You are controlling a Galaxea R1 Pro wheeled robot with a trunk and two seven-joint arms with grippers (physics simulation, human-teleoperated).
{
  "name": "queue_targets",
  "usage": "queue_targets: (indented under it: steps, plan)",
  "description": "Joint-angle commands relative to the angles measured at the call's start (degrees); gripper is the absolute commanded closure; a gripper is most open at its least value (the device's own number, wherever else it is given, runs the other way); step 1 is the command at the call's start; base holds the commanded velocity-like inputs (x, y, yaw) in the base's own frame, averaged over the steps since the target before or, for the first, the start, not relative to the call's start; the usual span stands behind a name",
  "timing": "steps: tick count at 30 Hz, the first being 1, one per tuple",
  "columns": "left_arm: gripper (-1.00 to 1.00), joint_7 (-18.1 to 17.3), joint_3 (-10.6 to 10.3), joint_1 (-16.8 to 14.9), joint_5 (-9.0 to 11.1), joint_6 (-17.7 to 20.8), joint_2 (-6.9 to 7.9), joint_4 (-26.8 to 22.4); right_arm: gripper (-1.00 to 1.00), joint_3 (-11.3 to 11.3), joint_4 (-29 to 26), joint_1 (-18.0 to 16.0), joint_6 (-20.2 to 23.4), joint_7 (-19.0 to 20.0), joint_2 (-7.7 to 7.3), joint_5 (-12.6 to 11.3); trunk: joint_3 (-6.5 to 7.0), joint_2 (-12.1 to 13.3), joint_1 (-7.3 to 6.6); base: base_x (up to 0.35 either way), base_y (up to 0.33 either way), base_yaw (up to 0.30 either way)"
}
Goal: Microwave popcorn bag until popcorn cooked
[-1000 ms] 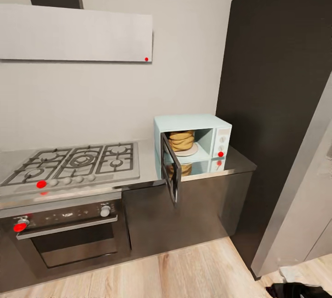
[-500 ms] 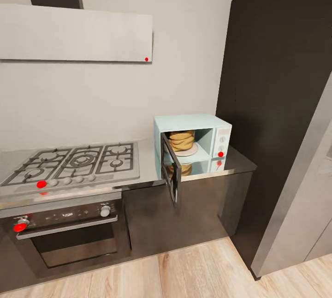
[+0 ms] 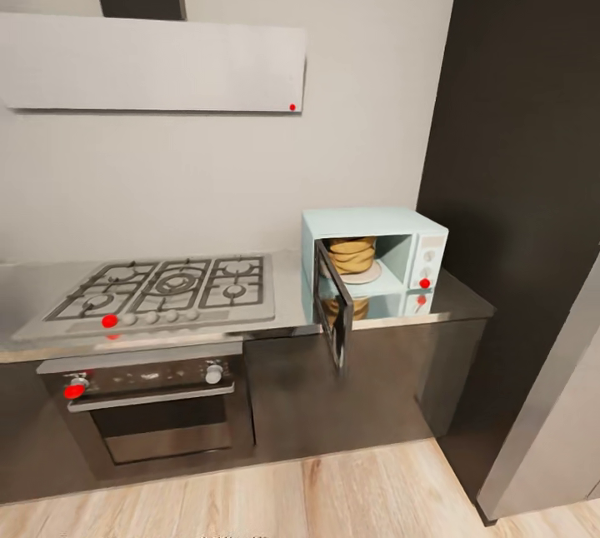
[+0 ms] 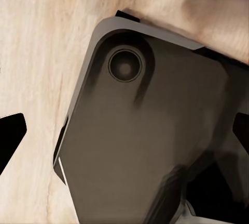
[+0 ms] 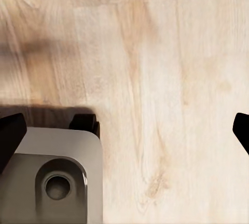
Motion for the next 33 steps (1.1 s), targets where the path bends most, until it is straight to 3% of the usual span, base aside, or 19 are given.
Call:
queue_targets:
  steps: [1,8,13,33]
  plan:
    - [-1.0,-0.1,0.0,0.0,0.3,-0.1,0.0,0.0,-1.0,0.5,0.1,-0.1,0.0,0.3,0.0,-0.6,-0.06,0.0,0.01,0.0,0.0,0.273]
    - [-1.0,-0.1,0.1,0.0,0.5,-0.1,0.0,0.0,-1.0,0.5,0.2,-0.1,0.2,0.3,0.14,-0.6,-0.06,0.0,0.01,0.0,0.0,0.271]
    - [-1.0,-0.1,0.1,0.0,0.5,-0.1,0.0,0.0,-1.0,0.5,0.1,-0.1,0.2,0.3,0.14,-0.4,-0.06,0.0,0.01,0.0,-0.051,0.063]
    - [-1.0,-0.1,0.1,0.0,0.5,-0.1,0.0,0.0,-1.0,0.5,0.1,-0.1,0.3,0.5,0.07,-0.2,-0.06,0.0,0.01,0.0,-0.273,0.001]
